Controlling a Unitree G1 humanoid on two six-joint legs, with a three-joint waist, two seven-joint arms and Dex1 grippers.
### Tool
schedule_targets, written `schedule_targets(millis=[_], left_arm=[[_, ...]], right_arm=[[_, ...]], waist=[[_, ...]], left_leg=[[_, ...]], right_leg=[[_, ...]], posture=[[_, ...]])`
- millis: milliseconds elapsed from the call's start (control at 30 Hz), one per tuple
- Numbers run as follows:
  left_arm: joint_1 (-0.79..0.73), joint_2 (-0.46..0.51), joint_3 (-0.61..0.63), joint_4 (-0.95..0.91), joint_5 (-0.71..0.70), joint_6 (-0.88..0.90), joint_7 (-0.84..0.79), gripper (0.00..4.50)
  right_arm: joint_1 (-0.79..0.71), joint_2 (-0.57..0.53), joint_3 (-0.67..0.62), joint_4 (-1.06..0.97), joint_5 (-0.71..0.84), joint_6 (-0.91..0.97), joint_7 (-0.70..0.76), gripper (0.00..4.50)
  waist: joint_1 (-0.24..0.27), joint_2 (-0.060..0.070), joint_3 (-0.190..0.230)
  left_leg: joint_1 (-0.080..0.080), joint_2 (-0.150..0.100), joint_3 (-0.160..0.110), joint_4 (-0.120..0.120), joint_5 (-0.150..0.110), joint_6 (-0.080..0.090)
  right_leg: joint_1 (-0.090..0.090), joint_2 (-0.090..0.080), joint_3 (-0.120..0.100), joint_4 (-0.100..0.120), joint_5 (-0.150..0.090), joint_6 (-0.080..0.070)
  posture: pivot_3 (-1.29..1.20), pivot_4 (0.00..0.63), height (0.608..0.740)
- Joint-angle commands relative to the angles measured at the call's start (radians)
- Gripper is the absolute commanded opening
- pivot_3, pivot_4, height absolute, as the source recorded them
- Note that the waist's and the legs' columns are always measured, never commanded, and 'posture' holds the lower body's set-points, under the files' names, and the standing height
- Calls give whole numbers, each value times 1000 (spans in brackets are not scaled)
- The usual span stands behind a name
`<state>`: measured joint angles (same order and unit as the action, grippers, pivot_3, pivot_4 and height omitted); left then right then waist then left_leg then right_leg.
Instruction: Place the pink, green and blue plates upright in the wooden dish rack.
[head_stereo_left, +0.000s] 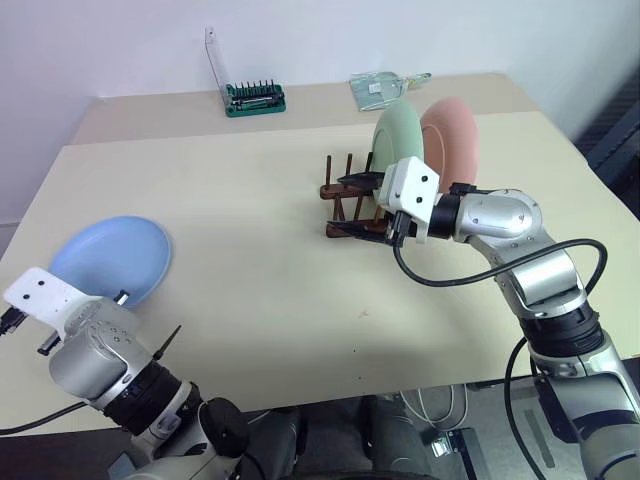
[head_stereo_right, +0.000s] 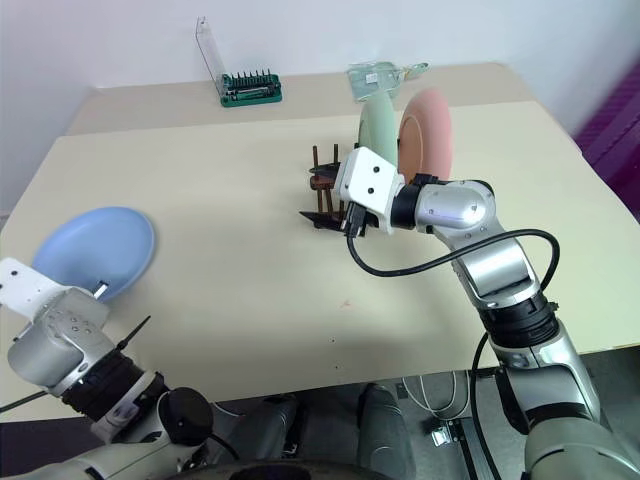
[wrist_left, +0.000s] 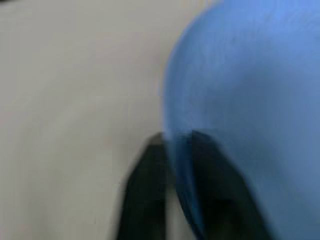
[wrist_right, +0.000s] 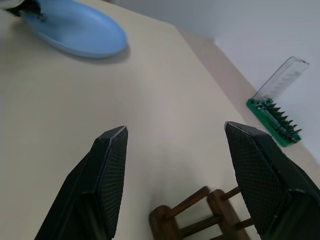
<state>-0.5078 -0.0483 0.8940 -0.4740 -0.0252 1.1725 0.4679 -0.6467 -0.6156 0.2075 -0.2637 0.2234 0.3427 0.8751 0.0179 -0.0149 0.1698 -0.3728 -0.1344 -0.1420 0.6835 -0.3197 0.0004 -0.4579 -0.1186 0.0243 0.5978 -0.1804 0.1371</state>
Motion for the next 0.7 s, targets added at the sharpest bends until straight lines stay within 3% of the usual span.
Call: schedule_targets(millis=[33,100,133,167,400,633,700], left_arm=[[-51,-17,-114,20,-106,-38,-120,9],[-73,-7,-183,10,-140,-85,-182,0],[-78,7,-231,0,-146,-117,-213,0],[-86,23,-283,-9,-152,-148,-246,0],[-174,75,-547,-33,-227,-247,-403,0],[-197,67,-621,-75,-294,-215,-421,0],[-181,65,-635,-89,-308,-203,-424,0]], right_arm=[[-6,0,-13,-62,14,34,5,3387],[-12,2,-17,-67,21,55,10,3937],[-18,5,-15,-70,17,51,13,4452],[-27,10,-8,-72,7,40,14,4487],[-106,62,127,32,-246,-189,-57,4487],[-177,97,193,238,-478,-420,-190,4487],[-181,101,194,279,-522,-466,-221,3959]], waist=[[5,0,0],[17,-1,0],[19,-1,0],[18,-1,0],[-9,-1,0],[-14,-1,0],[-14,-1,0]], left_leg=[[0,0,0,0,0,0],[0,0,0,1,0,0],[0,0,0,1,0,0],[-1,0,0,1,0,0],[-1,1,2,-1,0,0],[-1,1,3,-1,0,0],[-1,2,3,-1,0,0]], right_leg=[[0,0,0,0,0,0],[0,0,0,0,0,0],[0,0,-1,0,0,-1],[0,0,0,0,1,-1],[-2,0,0,0,1,-1],[-3,1,0,0,1,-1],[-3,1,0,0,1,-1]], posture=[[0,150,735],[0,150,735],[0,150,735],[0,150,735],[0,150,735],[0,150,735],[0,150,735]])
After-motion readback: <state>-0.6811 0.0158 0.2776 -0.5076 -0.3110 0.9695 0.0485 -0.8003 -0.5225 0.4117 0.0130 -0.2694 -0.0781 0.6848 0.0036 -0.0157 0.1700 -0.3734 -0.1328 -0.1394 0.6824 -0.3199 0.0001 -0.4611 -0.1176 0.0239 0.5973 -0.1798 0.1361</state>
